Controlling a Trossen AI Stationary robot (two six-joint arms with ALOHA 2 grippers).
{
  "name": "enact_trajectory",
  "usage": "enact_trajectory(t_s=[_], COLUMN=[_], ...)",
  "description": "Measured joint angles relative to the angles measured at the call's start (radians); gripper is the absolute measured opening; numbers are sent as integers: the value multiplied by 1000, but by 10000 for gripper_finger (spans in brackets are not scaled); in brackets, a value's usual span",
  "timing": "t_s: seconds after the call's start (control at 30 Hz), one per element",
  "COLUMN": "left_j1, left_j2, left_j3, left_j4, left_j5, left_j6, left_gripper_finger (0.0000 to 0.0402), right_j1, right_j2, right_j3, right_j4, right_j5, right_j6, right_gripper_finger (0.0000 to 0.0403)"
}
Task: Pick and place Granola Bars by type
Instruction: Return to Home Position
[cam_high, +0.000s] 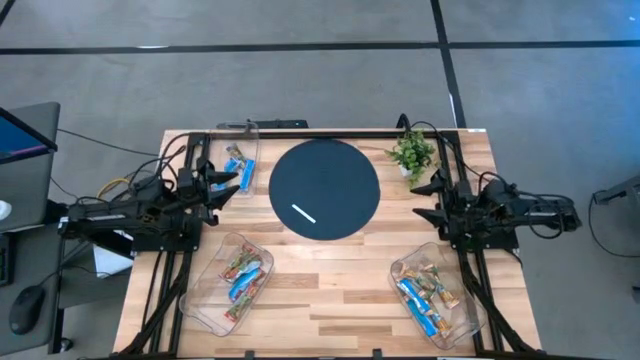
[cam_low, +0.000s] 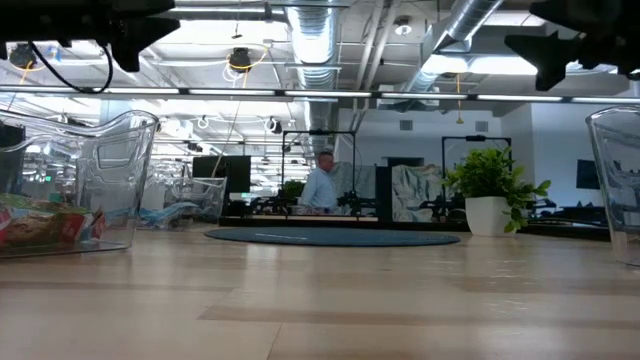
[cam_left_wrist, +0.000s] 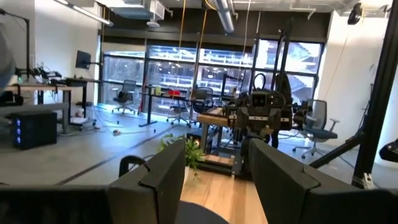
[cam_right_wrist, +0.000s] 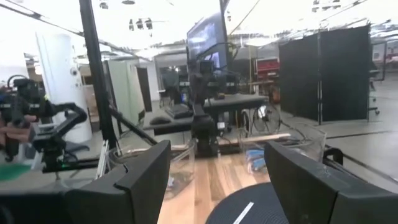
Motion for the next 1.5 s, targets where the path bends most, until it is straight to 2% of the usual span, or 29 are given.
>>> enact_trajectory(t_s=[0.27,0.47,0.6,1.1,1.27,1.5], left_j1=[-1,-1,-1,-2,-37,-106], left_j2=[-24,-82,-118,-129,-128,-129], left_j3=[-91,-180,-230,-231,-232,-232], left_j4=[100,212,277,255,253,67], left_j5=[-1,-1,-2,-5,-1,-25], left_j6=[-14,-32,-43,-62,-45,-68], left_gripper_finger=[171,171,171,171,171,171], right_j1=[7,-9,-16,-13,0,6], right_j2=[-14,-14,-14,-14,-14,-14], right_j3=[-73,-135,-142,-142,-143,-143], right_j4=[37,180,173,217,228,174], right_j5=[2,1,-1,19,21,50], right_j6=[22,-1,4,-4,-6,-1], right_gripper_finger=[253,253,253,253,253,253])
